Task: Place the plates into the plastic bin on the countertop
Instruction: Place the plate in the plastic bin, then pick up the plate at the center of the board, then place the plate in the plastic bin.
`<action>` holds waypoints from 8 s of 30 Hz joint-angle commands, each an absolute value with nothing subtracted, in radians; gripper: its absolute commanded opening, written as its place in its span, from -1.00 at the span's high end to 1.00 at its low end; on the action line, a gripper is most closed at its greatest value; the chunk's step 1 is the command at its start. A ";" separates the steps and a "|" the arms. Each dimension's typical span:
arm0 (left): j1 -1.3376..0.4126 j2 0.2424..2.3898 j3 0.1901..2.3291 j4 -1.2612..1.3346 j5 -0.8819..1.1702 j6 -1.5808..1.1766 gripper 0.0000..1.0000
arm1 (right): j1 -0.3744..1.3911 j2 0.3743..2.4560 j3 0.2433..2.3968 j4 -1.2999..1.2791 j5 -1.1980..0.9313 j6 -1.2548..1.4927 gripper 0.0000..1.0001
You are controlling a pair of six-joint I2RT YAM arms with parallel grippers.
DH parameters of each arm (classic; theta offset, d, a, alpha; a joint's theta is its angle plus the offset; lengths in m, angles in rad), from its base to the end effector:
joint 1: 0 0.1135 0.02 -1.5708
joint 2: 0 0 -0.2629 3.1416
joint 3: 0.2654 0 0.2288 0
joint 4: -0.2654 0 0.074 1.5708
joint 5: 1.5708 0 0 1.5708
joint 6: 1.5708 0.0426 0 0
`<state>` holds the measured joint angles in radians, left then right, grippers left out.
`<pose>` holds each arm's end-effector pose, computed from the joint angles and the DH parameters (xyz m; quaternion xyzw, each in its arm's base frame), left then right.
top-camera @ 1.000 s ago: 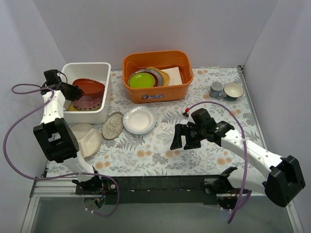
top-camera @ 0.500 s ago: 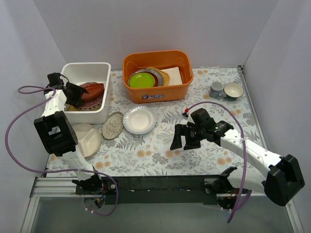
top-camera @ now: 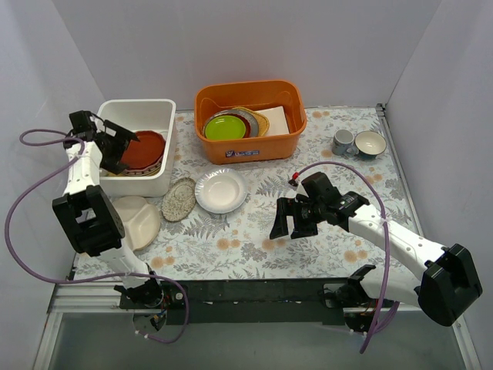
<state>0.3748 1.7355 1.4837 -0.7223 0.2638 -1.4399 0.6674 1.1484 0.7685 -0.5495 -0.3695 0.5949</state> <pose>0.3359 0.1202 0.2807 -0.7227 0.6140 -0.2563 0.1872 0.1535 0.1406 0.2360 -0.0917 0.9302 0.3236 0.1473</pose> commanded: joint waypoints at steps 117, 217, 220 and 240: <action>-0.739 1.204 1.333 -1.032 -0.227 -1.562 -0.96 | 0.640 2.011 0.908 0.667 -0.376 1.336 0.21; -0.739 1.077 1.137 -0.887 -0.198 -1.654 0.72 | 0.489 1.253 0.554 0.871 -0.779 1.414 0.97; -0.739 1.080 1.138 -0.885 -0.196 -1.655 1.00 | 0.489 1.250 0.543 0.873 -0.787 1.414 0.97; -0.739 1.097 1.157 -0.874 -0.179 -1.651 1.00 | 0.488 1.213 0.486 0.769 -0.785 1.367 -0.58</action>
